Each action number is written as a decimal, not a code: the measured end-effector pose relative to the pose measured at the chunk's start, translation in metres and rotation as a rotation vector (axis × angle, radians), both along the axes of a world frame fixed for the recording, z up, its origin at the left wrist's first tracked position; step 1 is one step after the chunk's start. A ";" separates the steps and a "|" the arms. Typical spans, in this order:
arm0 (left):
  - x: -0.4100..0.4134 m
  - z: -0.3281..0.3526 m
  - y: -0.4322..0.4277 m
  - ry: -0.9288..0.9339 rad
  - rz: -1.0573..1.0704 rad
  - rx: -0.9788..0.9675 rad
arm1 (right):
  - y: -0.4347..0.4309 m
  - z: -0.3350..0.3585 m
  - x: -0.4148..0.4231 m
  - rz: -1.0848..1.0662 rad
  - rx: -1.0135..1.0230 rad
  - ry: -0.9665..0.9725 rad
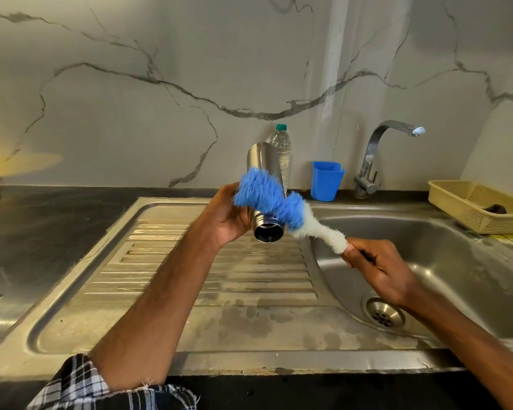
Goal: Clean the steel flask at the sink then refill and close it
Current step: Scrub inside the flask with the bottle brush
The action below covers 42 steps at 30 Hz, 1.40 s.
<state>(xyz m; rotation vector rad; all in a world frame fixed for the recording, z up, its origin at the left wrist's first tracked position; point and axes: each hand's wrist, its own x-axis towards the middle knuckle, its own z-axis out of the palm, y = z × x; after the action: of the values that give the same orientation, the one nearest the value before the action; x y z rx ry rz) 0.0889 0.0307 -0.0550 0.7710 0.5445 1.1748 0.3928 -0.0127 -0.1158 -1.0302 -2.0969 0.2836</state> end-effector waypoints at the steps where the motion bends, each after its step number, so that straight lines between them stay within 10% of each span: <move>1: -0.001 0.000 -0.001 -0.004 -0.005 -0.002 | 0.001 0.001 0.000 -0.013 0.009 -0.003; 42: 0.016 0.004 -0.009 0.279 -0.124 0.200 | 0.004 0.008 0.013 -0.143 0.071 -0.011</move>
<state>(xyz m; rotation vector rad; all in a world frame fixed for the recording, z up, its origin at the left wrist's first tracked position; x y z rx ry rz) 0.1052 0.0213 -0.0509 1.1356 0.6055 1.0222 0.4060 -0.0088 -0.1074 -1.1347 -2.0169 0.1323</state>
